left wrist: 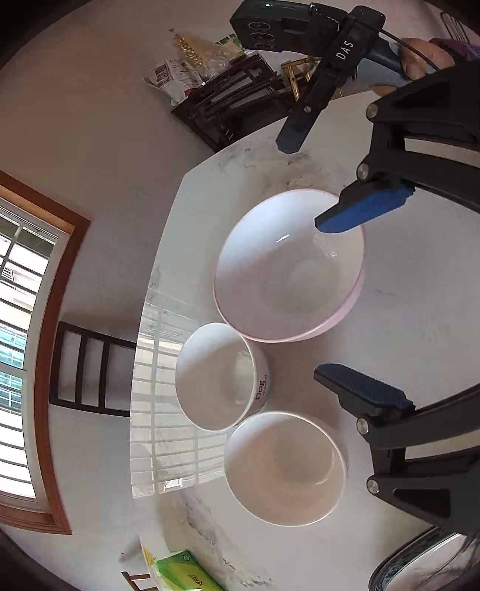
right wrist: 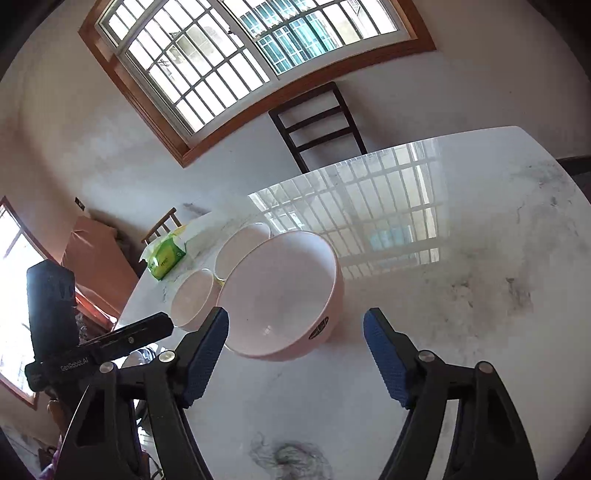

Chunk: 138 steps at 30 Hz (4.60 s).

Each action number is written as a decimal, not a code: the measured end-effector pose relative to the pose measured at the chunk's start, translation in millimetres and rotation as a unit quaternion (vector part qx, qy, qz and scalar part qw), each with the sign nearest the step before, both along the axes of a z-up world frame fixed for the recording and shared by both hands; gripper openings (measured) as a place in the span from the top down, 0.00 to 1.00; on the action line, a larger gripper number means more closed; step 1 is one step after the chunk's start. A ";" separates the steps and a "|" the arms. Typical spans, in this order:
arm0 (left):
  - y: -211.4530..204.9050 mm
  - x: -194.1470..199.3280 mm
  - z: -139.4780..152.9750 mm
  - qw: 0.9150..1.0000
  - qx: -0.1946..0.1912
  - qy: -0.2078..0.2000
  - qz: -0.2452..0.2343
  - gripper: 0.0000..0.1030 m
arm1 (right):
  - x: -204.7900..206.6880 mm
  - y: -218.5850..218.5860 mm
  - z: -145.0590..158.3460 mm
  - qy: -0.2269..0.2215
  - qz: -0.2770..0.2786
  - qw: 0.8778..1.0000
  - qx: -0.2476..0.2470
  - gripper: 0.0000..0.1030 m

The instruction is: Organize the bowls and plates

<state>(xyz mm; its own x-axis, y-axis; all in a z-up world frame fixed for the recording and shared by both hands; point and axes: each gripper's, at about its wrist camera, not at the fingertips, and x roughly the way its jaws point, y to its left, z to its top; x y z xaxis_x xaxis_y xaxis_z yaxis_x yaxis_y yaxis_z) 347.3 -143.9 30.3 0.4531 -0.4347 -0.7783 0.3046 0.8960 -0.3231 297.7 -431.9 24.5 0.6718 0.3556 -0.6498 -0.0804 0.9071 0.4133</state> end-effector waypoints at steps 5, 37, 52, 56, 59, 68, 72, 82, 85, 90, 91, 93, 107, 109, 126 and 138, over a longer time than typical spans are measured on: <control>-10.5 15.1 -19.2 0.999 0.018 0.025 0.009 0.27 | 42.4 3.5 -15.5 0.046 0.003 0.999 -0.020 0.28; 102.9 -162.5 -14.2 0.994 0.090 -0.004 0.056 0.83 | -88.8 94.2 -57.6 0.152 0.097 0.982 0.060 0.78; 128.2 -200.4 -40.1 0.993 0.092 0.028 0.066 0.83 | -121.2 137.0 -75.3 0.194 0.112 0.973 0.050 0.75; 131.2 -198.9 -44.7 0.993 0.091 0.034 0.064 0.83 | -120.1 141.9 -72.1 0.193 0.110 0.974 0.044 0.74; 132.6 -199.0 -48.1 0.993 0.092 0.035 0.065 0.83 | -119.2 143.5 -73.1 0.195 0.107 0.974 0.046 0.73; 133.2 -205.1 -37.4 0.993 0.094 -0.004 0.067 0.68 | -120.3 142.3 -77.0 0.188 0.114 0.974 0.060 0.66; 141.5 -206.9 -24.4 0.995 0.078 -0.020 0.066 0.65 | -124.9 138.3 -58.5 0.143 0.109 0.983 0.044 0.59; 175.1 -179.1 12.0 0.994 0.043 -0.045 0.092 0.64 | -117.6 129.5 -16.3 0.054 0.122 0.991 -0.001 0.56; 180.2 -159.1 14.4 0.996 0.016 -0.033 0.084 0.64 | -99.6 126.8 -11.9 0.049 0.140 0.989 -0.002 0.56; 187.1 -114.9 12.1 0.996 -0.015 -0.014 0.082 0.64 | -59.1 116.4 -18.9 0.060 0.157 0.986 0.019 0.56; 188.0 -105.7 10.5 0.996 -0.019 -0.009 0.082 0.64 | -50.8 115.8 -20.4 0.061 0.159 0.985 0.017 0.56; 187.4 -88.1 7.6 0.997 -0.036 0.002 0.069 0.64 | -34.2 115.0 -24.1 0.067 0.155 0.985 0.017 0.56; 167.7 -12.8 -8.0 0.998 -0.030 0.014 0.051 0.64 | 46.7 133.1 -28.7 0.098 0.157 0.981 0.055 0.56; 163.6 -5.9 -9.5 0.998 -0.026 0.014 0.047 0.64 | 56.3 137.8 -30.3 0.103 0.151 0.982 0.055 0.56; 147.3 33.2 -26.9 0.998 0.010 0.008 0.059 0.64 | 105.8 180.8 -57.1 0.146 0.149 0.978 0.031 0.56; 140.5 45.2 -28.0 0.997 0.025 -0.001 0.068 0.64 | 119.9 188.2 -68.0 0.163 0.132 0.978 0.013 0.66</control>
<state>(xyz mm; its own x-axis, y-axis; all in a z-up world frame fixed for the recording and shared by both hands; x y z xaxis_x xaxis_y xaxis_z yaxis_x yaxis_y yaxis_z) 392.5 -3.5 2.3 0.5071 -0.3298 -0.7962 0.1794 0.9440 -0.2768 417.7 -243.7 -43.5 0.3136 0.5073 -0.8027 -0.1702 0.8617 0.4781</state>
